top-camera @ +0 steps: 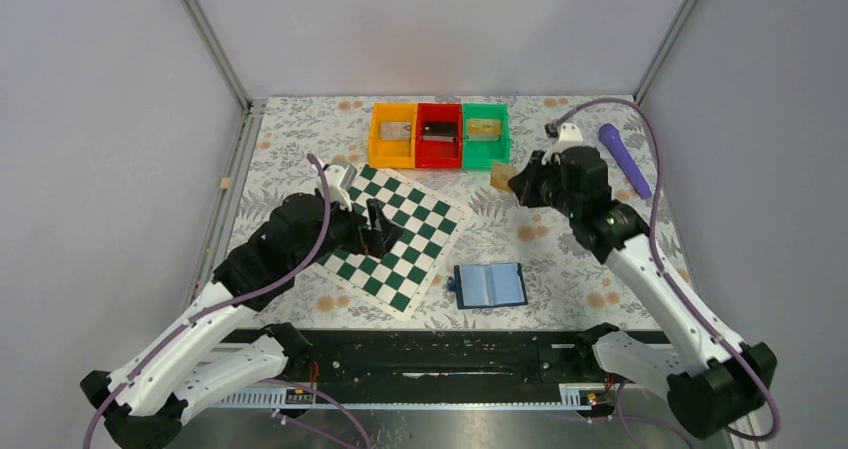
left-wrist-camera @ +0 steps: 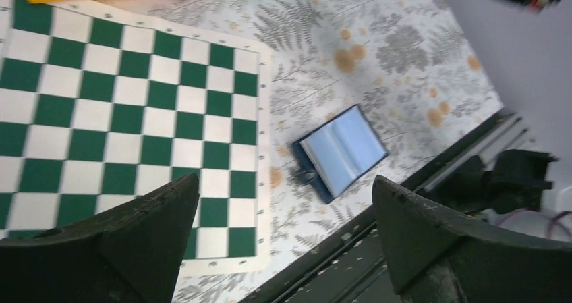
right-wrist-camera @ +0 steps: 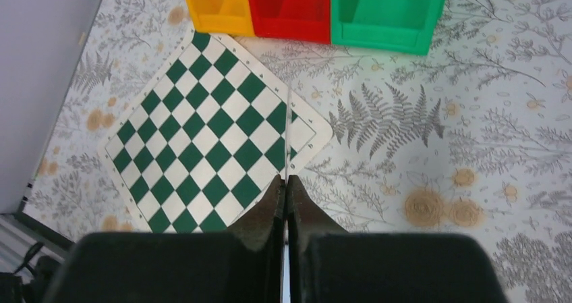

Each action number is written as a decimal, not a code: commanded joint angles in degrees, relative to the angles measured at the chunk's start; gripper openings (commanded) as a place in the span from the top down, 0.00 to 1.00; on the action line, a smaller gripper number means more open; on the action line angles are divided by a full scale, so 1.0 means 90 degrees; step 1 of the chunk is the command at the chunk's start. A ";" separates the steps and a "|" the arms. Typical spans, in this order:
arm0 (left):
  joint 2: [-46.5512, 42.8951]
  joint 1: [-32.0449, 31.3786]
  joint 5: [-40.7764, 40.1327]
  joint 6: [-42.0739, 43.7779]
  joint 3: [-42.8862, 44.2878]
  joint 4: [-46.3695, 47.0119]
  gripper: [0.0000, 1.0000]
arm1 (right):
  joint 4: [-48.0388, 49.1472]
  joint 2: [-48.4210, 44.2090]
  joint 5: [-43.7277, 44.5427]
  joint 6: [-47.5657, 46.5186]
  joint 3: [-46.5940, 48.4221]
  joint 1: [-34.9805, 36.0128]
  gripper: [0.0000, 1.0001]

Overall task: Take the credit cards out of the card holder
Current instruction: Place the credit card in the storage box.

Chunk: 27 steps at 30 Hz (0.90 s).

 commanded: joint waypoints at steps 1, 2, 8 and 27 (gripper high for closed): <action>-0.0210 0.0028 -0.0765 0.0997 0.0178 -0.0966 0.01 | -0.0201 0.1052 -0.1217 0.0143 0.0973 -0.0714 1.00; -0.0244 0.0037 -0.0806 0.1106 0.0114 -0.0996 0.01 | -0.0206 0.1339 -0.1375 0.0157 0.1187 -0.0873 1.00; -0.0344 0.0026 -0.1036 0.1398 -0.0160 -0.1119 0.01 | -0.0449 0.3415 -0.2403 0.0317 0.2856 -0.1599 1.00; -0.0164 0.0285 -0.0739 0.1408 -0.0143 -0.1222 0.01 | -0.1978 0.8056 -0.2880 0.0283 0.7602 -0.2025 0.99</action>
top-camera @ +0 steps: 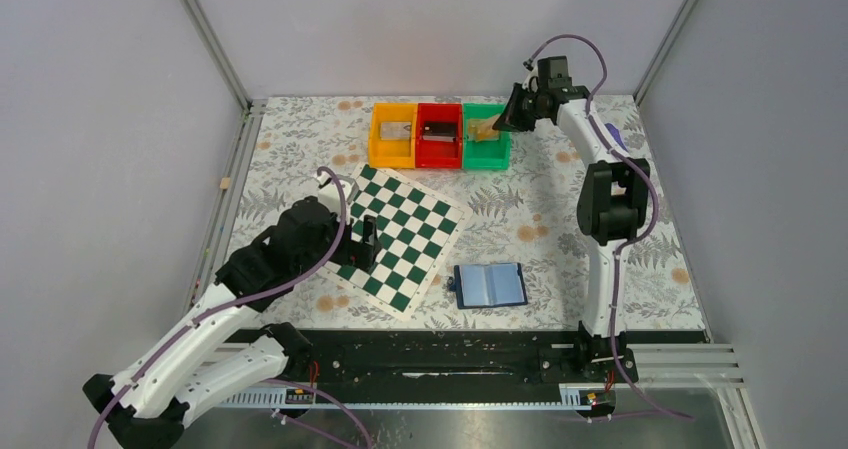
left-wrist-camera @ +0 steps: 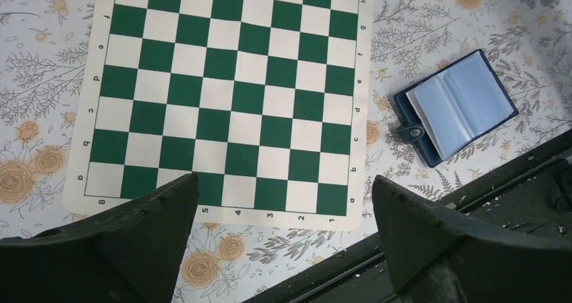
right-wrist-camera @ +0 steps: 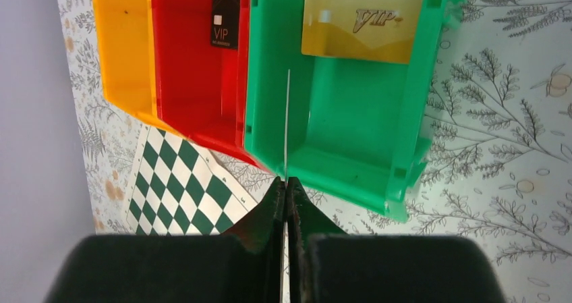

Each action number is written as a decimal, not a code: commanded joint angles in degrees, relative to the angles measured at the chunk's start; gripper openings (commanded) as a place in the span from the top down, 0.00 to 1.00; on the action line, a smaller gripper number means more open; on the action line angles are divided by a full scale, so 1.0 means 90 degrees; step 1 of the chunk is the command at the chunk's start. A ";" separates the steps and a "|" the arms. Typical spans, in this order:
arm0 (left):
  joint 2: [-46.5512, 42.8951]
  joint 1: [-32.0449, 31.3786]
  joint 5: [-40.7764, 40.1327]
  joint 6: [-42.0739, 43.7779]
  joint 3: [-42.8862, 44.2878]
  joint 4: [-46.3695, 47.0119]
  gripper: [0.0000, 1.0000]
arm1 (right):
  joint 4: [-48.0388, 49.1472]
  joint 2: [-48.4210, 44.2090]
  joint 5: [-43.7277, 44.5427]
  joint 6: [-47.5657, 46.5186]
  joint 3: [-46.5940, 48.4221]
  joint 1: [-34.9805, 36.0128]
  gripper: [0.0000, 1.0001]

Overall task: Take the credit cards out of the card holder
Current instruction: Place the credit card in the storage box.

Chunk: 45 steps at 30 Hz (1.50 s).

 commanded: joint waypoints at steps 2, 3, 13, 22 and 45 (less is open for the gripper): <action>0.0097 0.0193 0.0347 0.0111 0.0067 0.0120 0.01 | -0.0574 0.0684 -0.0267 0.0024 0.1311 -0.0046 0.98; 0.0101 0.0241 0.0390 0.0114 0.0062 0.0128 0.01 | -0.0686 0.0835 -0.0296 0.0014 0.1546 -0.0045 0.98; 0.0147 0.0510 0.0543 0.0121 0.0038 0.0175 0.01 | -0.1063 0.1889 -0.0496 0.0257 0.2864 -0.0107 0.95; 0.0266 0.0598 0.0636 0.0121 0.0067 0.0175 0.01 | -0.0786 0.2122 -0.0529 0.0415 0.2968 -0.0106 0.92; 0.0500 0.0951 0.0898 0.0121 0.0068 0.0222 0.01 | 0.0338 0.2710 -0.0886 0.1014 0.3291 -0.0238 0.87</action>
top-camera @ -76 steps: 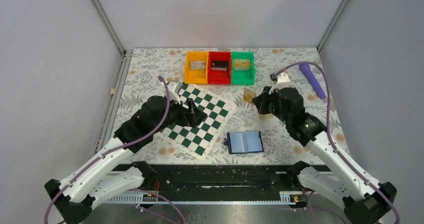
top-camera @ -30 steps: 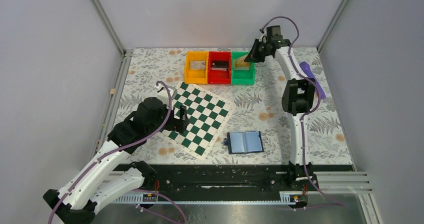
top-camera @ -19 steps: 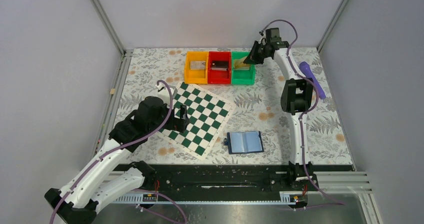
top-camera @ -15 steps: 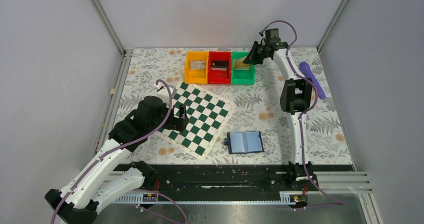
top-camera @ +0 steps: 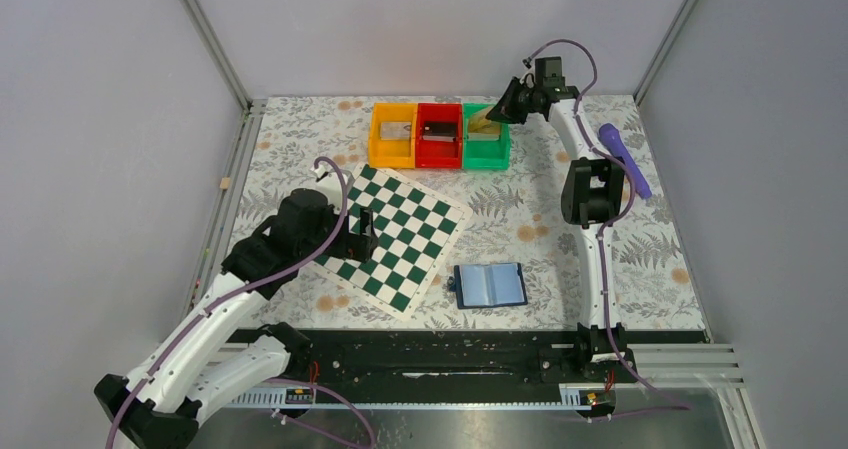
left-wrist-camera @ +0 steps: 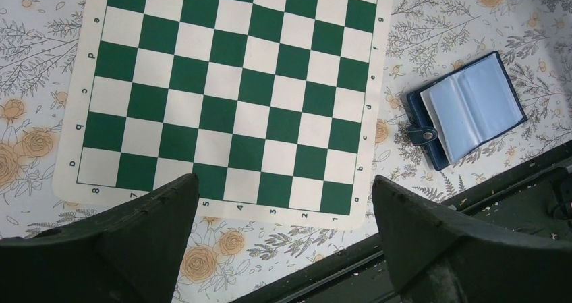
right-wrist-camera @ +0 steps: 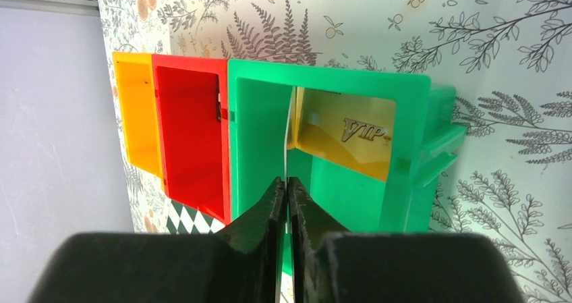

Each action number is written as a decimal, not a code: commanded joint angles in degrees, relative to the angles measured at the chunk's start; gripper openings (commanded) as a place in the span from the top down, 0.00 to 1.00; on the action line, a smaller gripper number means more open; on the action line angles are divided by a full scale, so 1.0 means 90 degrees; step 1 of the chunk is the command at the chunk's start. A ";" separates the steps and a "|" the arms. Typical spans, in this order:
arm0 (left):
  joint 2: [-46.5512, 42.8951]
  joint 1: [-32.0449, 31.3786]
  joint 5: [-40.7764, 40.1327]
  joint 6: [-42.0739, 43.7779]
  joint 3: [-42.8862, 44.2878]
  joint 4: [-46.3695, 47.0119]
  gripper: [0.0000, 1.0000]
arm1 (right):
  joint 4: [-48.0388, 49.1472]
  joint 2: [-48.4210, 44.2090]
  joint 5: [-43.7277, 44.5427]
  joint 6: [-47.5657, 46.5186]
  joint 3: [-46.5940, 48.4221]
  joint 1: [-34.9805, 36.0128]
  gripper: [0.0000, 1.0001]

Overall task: Take the credit cards out of the card holder
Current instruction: Place the credit card in the storage box, then reset both arms

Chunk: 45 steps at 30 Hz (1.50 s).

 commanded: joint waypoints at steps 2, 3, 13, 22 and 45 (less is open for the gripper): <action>0.0026 0.0067 0.0131 0.0080 0.0077 0.0219 0.01 | 0.0444 0.0221 -0.0176 0.0191 0.0387 -0.0034 0.91; 0.0034 0.0070 0.0134 0.0076 0.0077 0.0216 0.01 | 0.0444 0.0268 -0.0188 0.0201 0.0442 -0.0039 0.92; 0.0075 0.0092 0.0135 -0.0003 0.0068 0.0253 0.01 | 0.0656 0.0287 -0.0005 0.0267 0.0508 -0.0044 0.78; 0.0105 0.0097 0.0134 -0.0061 0.0039 0.0256 0.01 | 0.1037 0.0152 0.0081 0.0691 0.0389 -0.0152 0.65; -0.0075 0.0098 0.0105 -0.0052 0.0077 0.0257 0.01 | -0.0002 -0.1866 0.0400 -0.0146 -0.0772 -0.0398 0.49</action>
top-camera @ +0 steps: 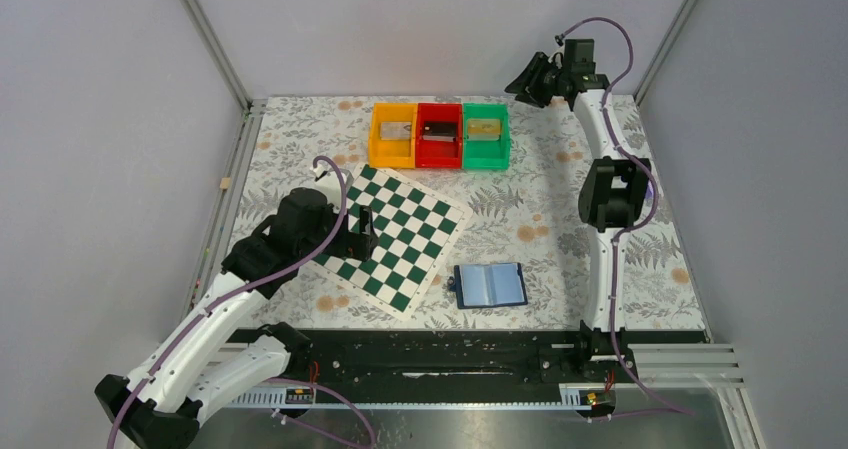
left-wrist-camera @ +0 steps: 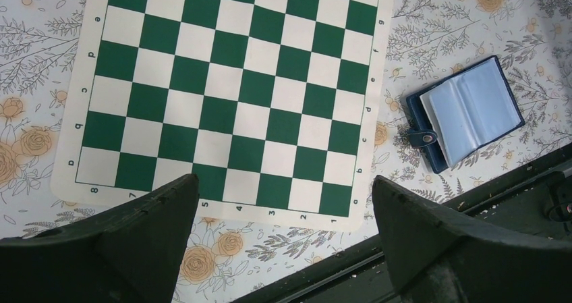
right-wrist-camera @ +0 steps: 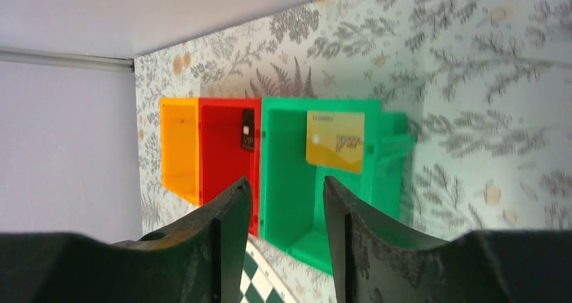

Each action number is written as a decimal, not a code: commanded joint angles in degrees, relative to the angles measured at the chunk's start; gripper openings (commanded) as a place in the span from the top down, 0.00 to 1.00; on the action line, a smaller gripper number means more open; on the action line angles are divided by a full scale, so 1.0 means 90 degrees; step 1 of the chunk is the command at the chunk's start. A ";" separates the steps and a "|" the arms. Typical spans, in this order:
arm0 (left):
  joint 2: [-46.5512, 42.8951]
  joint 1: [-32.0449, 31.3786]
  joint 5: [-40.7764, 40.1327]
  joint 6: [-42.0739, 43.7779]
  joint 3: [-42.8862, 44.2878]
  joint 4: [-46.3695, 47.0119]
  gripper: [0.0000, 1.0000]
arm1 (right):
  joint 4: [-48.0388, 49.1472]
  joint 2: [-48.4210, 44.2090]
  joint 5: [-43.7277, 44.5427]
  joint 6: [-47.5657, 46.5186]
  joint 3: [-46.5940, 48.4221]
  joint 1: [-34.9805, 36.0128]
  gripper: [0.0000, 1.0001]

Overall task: Take the credit cards out of the card holder
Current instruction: Reset both arms

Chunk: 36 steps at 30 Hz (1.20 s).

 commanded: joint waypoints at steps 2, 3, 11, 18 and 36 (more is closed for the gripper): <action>-0.0128 0.0038 0.0086 0.0008 0.0082 0.0251 0.01 | -0.0644 -0.1703 0.0272 -0.0547 -0.1135 0.0067 0.47; -0.0152 0.0036 0.0093 0.0017 0.0078 0.0246 0.01 | -0.0707 -0.2042 0.0415 -0.0648 -0.1630 0.0082 0.44; -0.0357 0.0036 0.0394 0.0004 0.0473 0.0141 0.01 | -0.0899 -0.5498 0.2168 -0.1147 -0.5176 0.0475 0.01; -0.0533 0.0037 0.0966 -0.0117 0.0749 0.0233 0.01 | -0.0709 -0.8403 0.2656 -0.0896 -0.7763 0.1291 0.01; -0.2191 0.0035 0.1071 -0.0131 -0.0650 0.1522 0.01 | -0.1417 -1.4022 0.1557 -0.0350 -1.1172 0.1537 0.00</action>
